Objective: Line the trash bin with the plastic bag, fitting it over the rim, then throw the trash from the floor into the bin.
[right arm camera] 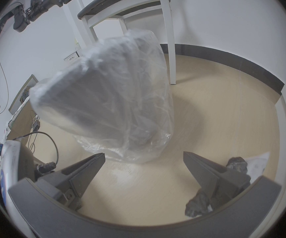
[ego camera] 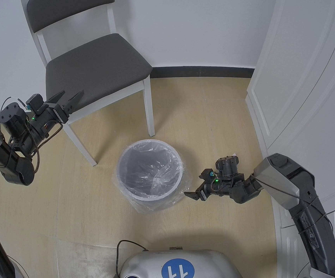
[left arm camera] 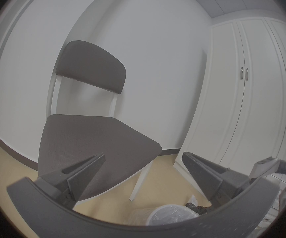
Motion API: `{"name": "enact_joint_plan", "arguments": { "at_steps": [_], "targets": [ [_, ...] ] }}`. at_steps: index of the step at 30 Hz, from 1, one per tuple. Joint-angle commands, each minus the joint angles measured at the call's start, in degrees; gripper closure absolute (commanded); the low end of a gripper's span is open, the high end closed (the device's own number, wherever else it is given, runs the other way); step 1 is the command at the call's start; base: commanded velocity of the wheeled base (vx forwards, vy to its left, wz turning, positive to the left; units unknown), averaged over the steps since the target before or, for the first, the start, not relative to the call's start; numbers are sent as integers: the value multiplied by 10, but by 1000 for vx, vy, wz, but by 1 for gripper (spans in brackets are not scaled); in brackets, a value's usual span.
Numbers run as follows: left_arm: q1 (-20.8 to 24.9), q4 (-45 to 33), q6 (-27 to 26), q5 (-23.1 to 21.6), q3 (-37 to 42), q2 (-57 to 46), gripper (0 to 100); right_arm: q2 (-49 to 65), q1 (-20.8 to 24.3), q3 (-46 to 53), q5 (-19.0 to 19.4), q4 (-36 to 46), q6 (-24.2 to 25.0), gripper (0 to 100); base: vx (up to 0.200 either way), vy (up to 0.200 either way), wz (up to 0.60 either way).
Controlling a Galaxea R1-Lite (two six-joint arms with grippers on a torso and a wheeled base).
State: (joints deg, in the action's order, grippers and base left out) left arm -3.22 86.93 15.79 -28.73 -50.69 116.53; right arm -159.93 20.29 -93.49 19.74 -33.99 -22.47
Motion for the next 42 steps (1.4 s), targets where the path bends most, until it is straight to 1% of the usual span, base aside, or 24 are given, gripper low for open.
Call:
{"name": "enact_joint_plan", "arguments": {
  "at_steps": [1, 2, 3, 4, 5, 6, 7, 8, 11, 12, 13, 15, 17, 20, 24, 30, 31, 37, 42],
  "targets": [
    [0, 1, -6, 0, 3, 5, 0, 115, -7, 140, -9, -62, -5, 0, 0, 0, 0],
    [1, 2, -6, 0, 3, 5, 0, 115, -9, 140, -18, -64, -5, 0, 0, 0, 0],
    [1, 2, -6, 1, 4, 5, 0, 112, -13, 137, -37, -65, -5, 0, 0, 0, 0],
    [1, 2, -6, 1, 4, 5, 0, 112, -13, 137, -37, -65, -5, 0, 0, 0, 0],
    [1, 2, -6, 1, 4, 4, 0, 105, -17, 120, -68, -65, -4, 0, 0, 0, 0],
    [1, 2, -6, 1, 4, 3, 0, 98, -18, 107, -81, -64, -2, 0, 0, 0, 0],
    [1, 2, -6, 1, 4, 3, 0, 98, -18, 107, -81, -64, -2, 0, 0, 0, 0],
    [1, 2, -6, 1, 4, 3, 0, 88, -18, 91, -94, -64, 1, 0, 0, 0, 0],
    [1, 2, -6, 1, 6, 1, 0, 51, -17, 36, -154, -64, 6, 0, 0, 0, 0],
    [1, 3, -6, 1, 6, 1, 0, 48, -17, 32, -158, -64, 8, 0, 0, 0, 0],
    [3, 3, -6, 1, 6, 0, 0, 35, -12, 12, -172, -64, 22, 0, 0, 0, 0],
    [3, 3, -6, 1, 6, 0, 0, 18, -5, -13, -177, -64, 44, 0, 0, 0, 0],
    [3, 3, -6, 1, 5, 3, 0, 5, 4, -37, -178, -64, 55, 0, 0, 0, 0],
    [1, 3, -6, 1, 4, 4, 0, -11, 10, -58, -178, -57, 55, 0, 0, 0, 0],
    [1, 2, -6, 1, 5, -1, 0, -20, 24, -63, -179, -48, 54, 0, 0, 0, 0],
    [0, 3, -6, 1, 5, -2, 0, -19, 37, -71, -179, 15, 55, 0, 0, 0, 0],
    [0, 3, -6, 1, 5, -2, 0, -19, 37, -71, -179, 15, 55, 0, 0, 0, 0],
    [0, 6, -6, 1, 9, -8, 0, -23, 38, -101, -180, 76, 59, 0, 0, 0, 0],
    [0, 6, -6, 1, 8, -6, 0, -24, 38, -104, -180, 82, 71, 0, 0, 0, 0]
  ]
}}
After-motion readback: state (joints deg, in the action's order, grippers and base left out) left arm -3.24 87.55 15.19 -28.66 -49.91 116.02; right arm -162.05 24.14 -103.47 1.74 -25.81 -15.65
